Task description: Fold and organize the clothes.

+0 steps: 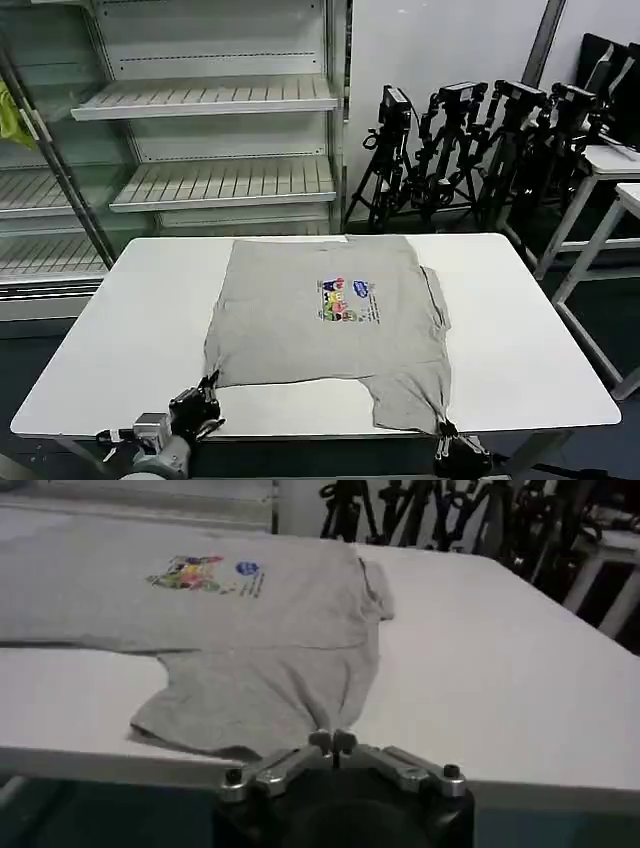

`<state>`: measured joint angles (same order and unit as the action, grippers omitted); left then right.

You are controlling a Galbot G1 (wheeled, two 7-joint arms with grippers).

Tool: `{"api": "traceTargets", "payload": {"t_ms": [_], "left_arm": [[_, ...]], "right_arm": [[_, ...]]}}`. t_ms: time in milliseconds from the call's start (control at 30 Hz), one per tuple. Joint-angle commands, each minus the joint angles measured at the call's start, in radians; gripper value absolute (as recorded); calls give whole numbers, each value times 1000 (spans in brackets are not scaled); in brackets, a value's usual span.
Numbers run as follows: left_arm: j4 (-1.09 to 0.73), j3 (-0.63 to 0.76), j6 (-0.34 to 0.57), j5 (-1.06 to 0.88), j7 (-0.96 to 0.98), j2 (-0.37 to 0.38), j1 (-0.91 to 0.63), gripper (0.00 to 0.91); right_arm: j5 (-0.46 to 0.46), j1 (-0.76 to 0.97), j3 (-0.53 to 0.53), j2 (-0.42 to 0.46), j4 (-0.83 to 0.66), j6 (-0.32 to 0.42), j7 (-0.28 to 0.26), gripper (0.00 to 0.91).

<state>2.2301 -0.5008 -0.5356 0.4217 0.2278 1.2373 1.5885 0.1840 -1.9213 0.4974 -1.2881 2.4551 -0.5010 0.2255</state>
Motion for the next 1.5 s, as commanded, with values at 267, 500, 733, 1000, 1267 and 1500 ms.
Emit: {"api": "traceTargets", "payload": {"t_ms": [267,500,733,1000,1267,1500], "left_arm": [[298,-65,9,-37,1,27,225,40],[332,-106,11,-43,2,5,251,50],[282,-83,36,-63,2,-24,140,50],[129,-39,25,-78,-24,-96,-18,50],[-25,22,23,-78,-35,-181,-159,50],[-139,67,23,-73,-38,-213,-274,50]], "right_arm": [[91,-120,115,30,163,27,10,0],[277,-9,235,69,163,7,24,0],[347,229,223,87,90,0,35,0],[359,424,154,145,-63,-42,50,0],[352,612,28,185,-199,-77,64,0],[349,718,-42,191,-321,-78,64,0]]}}
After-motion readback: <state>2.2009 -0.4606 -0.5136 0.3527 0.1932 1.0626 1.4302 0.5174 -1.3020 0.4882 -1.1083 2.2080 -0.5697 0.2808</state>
